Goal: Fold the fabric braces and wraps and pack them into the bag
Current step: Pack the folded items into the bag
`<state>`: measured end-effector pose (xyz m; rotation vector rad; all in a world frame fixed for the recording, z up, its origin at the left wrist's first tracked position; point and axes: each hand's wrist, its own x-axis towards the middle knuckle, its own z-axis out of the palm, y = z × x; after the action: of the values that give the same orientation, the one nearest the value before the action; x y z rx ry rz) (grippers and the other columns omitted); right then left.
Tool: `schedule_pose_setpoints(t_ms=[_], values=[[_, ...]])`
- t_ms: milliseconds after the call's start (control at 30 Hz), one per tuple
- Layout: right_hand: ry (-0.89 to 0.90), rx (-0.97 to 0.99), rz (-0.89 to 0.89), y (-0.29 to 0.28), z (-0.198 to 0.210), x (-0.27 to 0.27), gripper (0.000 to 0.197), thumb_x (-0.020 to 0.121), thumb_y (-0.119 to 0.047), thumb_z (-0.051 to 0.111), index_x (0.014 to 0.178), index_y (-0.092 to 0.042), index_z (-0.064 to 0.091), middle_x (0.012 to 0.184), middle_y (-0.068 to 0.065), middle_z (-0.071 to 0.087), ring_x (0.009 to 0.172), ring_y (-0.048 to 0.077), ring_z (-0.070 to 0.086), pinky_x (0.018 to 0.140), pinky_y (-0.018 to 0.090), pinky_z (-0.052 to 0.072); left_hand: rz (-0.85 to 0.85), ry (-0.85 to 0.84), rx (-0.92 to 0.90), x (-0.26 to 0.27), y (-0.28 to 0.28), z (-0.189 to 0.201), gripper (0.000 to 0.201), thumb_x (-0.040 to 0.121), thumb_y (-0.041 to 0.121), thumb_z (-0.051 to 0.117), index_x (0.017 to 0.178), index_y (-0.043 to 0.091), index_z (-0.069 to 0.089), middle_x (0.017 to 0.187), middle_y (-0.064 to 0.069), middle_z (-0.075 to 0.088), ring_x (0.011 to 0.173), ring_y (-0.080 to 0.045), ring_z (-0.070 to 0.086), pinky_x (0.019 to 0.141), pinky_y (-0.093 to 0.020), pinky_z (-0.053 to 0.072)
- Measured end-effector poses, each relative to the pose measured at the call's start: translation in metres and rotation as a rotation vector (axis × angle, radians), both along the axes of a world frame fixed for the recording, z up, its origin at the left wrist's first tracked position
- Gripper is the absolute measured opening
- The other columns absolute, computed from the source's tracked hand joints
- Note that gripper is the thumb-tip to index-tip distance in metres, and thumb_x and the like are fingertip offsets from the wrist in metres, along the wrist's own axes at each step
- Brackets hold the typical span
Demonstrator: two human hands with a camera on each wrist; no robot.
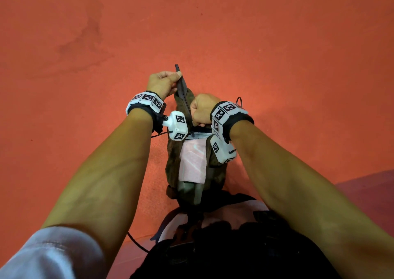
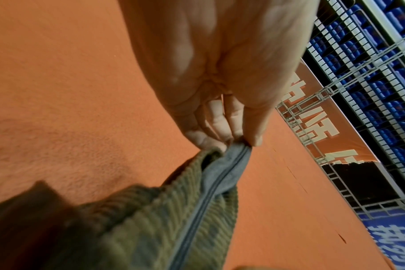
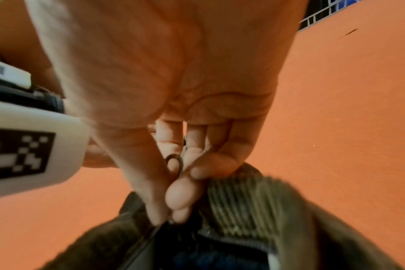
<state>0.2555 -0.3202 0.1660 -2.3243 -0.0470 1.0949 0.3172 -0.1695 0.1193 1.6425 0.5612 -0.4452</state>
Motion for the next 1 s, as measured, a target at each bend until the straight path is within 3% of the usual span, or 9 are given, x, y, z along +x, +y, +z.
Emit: schedule_pose_setpoints(t_ms=[133,200,267,333,467,533,633,800,1000], values=[[-0.116,-0.068,-0.002,0.006,-0.004,-0.014,0.010,0.077,-0.008,0.060,0.068,-0.013,0.062,0.080,0.010,0.071,0.078,0.031,0.069,0.074,0.044,0.061,-0.129,0.095,0.131,-0.029,0.006,-0.002,0.039,0.080,0.035,0.082,0.100,0.016,0.055,0.094,-0.004,0.066,0.081,-0.016,0.061,0.078,-0.033,0.052],[-0.167,-0.096,-0.005,0.009,-0.004,-0.019,0.011,0.081,-0.012,0.056,0.070,-0.014,0.057,0.080,0.009,0.067,0.078,0.033,0.065,0.075,0.044,0.059,-0.156,0.128,0.163,-0.047,0.008,-0.005,0.043,0.078,0.038,0.083,0.094,0.016,0.050,0.086,-0.004,0.062,0.074,-0.019,0.058,0.069,-0.033,0.051],[-0.208,-0.131,-0.005,0.012,-0.002,-0.024,0.015,0.089,-0.018,0.052,0.075,-0.015,0.055,0.079,0.008,0.060,0.077,0.035,0.062,0.073,0.041,0.058,-0.219,0.144,0.164,-0.064,0.009,-0.006,0.044,0.079,0.039,0.083,0.082,0.017,0.045,0.070,-0.002,0.055,0.056,-0.017,0.052,0.050,-0.026,0.045],[-0.225,-0.139,-0.008,0.012,0.001,-0.028,0.015,0.093,-0.021,0.052,0.082,-0.014,0.059,0.082,0.007,0.063,0.079,0.035,0.065,0.073,0.042,0.059,-0.312,0.159,0.197,-0.077,0.006,-0.004,0.040,0.080,0.037,0.081,0.085,0.015,0.049,0.069,-0.001,0.057,0.047,-0.012,0.051,0.041,-0.021,0.042],[-0.235,-0.114,-0.042,0.012,0.005,-0.033,0.013,0.087,-0.013,0.056,0.079,-0.012,0.066,0.086,0.007,0.071,0.080,0.032,0.068,0.074,0.045,0.061,-0.391,0.190,0.255,-0.083,-0.001,0.007,0.023,0.083,0.029,0.077,0.076,0.016,0.060,0.065,-0.001,0.063,0.053,-0.016,0.054,0.048,-0.026,0.046],[-0.260,-0.113,-0.076,0.010,0.006,-0.035,0.013,0.086,-0.013,0.059,0.076,-0.013,0.067,0.084,0.006,0.071,0.078,0.031,0.069,0.072,0.044,0.062,-0.461,0.244,0.277,-0.084,-0.003,0.010,0.028,0.084,0.035,0.073,0.068,0.014,0.062,0.055,-0.004,0.063,0.043,-0.016,0.051,0.045,-0.022,0.042],[-0.266,-0.105,-0.100,0.008,0.008,-0.037,0.014,0.085,-0.011,0.065,0.072,-0.016,0.068,0.085,0.005,0.072,0.078,0.029,0.070,0.073,0.042,0.062,-0.499,0.286,0.253,-0.085,-0.003,0.013,0.036,0.086,0.039,0.070,0.064,0.012,0.060,0.055,-0.005,0.061,0.041,-0.017,0.051,0.042,-0.019,0.039],[-0.278,-0.099,-0.133,0.009,0.009,-0.040,0.018,0.080,-0.010,0.070,0.065,-0.020,0.066,0.081,0.001,0.072,0.076,0.026,0.070,0.072,0.040,0.062,-0.541,0.295,0.292,-0.085,-0.004,0.023,0.031,0.093,0.021,0.065,0.066,0.009,0.058,0.042,-0.001,0.057,0.029,-0.011,0.045,0.036,-0.015,0.034],[-0.272,-0.079,-0.088,0.013,0.016,-0.044,0.019,0.079,-0.010,0.058,0.062,-0.018,0.063,0.083,0.004,0.073,0.076,0.030,0.071,0.071,0.042,0.062,-0.490,0.236,0.352,-0.071,0.001,0.018,0.034,0.093,0.028,0.067,0.067,0.007,0.062,0.044,-0.001,0.061,0.031,-0.014,0.047,0.044,-0.023,0.038]])
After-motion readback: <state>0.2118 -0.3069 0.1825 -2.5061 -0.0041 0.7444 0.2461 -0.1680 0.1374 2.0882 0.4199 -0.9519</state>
